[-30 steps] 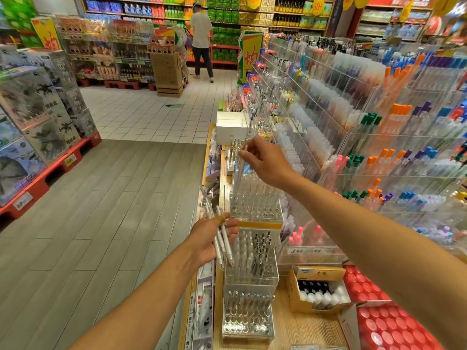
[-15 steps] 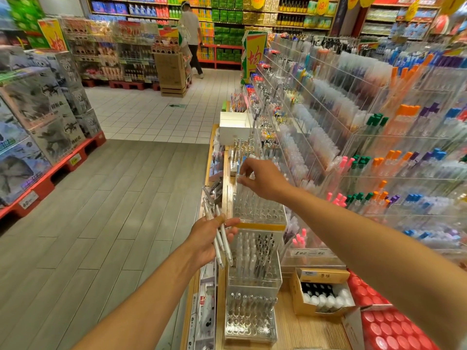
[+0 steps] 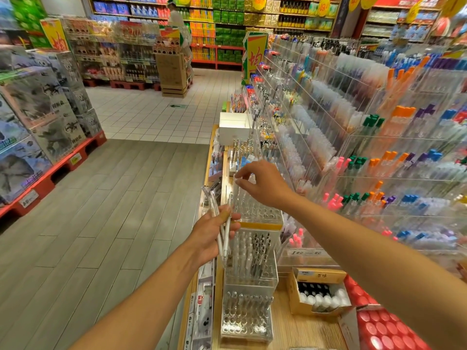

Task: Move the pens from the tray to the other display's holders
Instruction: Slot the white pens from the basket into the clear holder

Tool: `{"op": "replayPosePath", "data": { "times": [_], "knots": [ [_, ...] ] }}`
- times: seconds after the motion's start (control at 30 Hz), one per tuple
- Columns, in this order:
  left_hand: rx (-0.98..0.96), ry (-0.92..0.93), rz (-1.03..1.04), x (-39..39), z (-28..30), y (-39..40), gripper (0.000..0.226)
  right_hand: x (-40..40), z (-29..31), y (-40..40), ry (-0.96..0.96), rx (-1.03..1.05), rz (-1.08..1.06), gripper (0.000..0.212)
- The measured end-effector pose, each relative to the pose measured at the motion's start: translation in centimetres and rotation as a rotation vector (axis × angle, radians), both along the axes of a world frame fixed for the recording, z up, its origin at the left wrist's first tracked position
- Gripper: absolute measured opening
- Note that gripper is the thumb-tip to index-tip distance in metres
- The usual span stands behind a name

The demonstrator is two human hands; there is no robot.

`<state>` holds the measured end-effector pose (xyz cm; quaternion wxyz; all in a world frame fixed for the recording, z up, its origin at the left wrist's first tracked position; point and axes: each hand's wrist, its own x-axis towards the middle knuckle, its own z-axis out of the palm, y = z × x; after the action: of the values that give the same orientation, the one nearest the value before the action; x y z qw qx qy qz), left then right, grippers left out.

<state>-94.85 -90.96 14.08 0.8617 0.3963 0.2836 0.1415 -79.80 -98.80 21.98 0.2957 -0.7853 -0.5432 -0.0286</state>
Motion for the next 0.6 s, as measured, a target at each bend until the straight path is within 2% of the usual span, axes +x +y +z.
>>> {"op": "replayPosePath", "data": {
  "times": [0.1,0.23,0.4,0.53,0.6],
  "knots": [
    [-0.022,-0.033,0.025,0.4,0.3,-0.6,0.026,0.0,-0.4,-1.6,0.228,-0.036,-0.068,0.011],
    [-0.014,-0.076,-0.05,1.1,0.7,-1.3,0.021,-0.2,-1.4,-3.5,0.666,-0.124,0.013,0.018],
    [-0.002,-0.085,-0.099,2.2,1.3,-2.2,0.025,0.0,-2.0,-4.7,0.99,-0.044,0.058,0.014],
    [-0.018,-0.053,-0.105,2.8,1.5,-2.5,0.022,1.0,-1.2,-5.3,1.118,0.125,0.029,0.009],
    [-0.016,0.001,-0.105,2.8,1.2,-2.5,0.02,1.7,-0.5,-5.5,1.054,0.281,-0.059,0.009]
  ]
}}
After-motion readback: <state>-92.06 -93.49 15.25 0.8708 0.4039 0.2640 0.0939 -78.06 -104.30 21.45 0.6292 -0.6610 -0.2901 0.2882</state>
